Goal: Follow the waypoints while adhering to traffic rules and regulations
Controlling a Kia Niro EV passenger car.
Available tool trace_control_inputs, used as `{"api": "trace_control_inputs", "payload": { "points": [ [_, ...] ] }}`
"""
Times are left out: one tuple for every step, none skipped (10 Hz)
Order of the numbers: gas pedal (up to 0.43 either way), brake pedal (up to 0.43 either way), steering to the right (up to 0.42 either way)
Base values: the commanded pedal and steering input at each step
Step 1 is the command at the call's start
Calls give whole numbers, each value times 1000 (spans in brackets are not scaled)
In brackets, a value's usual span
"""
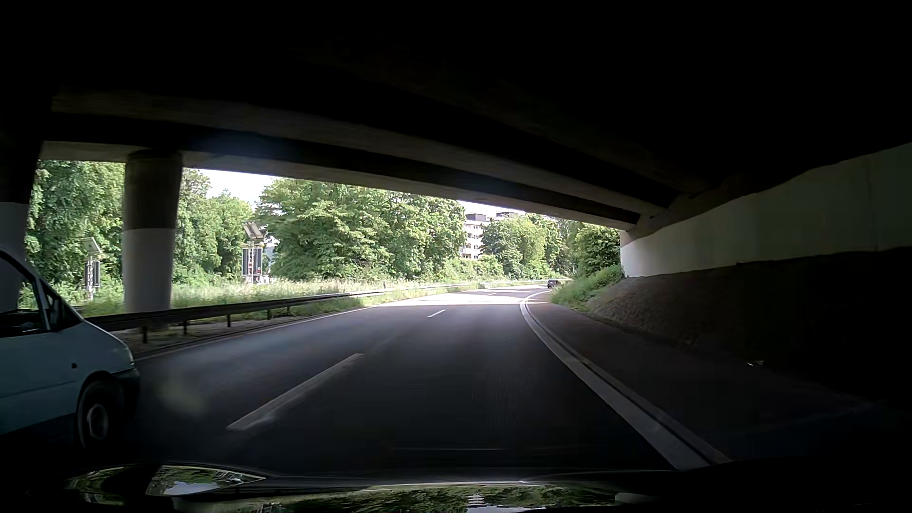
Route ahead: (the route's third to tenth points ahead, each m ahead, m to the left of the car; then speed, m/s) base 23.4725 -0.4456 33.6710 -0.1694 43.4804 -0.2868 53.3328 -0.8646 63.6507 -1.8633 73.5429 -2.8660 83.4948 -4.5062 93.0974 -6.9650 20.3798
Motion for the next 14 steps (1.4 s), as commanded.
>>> {"api": "trace_control_inputs", "payload": {
  "points": [
    [87,0,10],
    [87,0,10],
    [87,0,11],
    [87,0,11],
    [98,0,11],
    [98,0,11],
    [98,0,12],
    [98,0,12],
    [98,0,13],
    [98,0,13],
    [98,0,14],
    [110,0,14],
    [110,0,14],
    [110,0,15]
  ]
}}
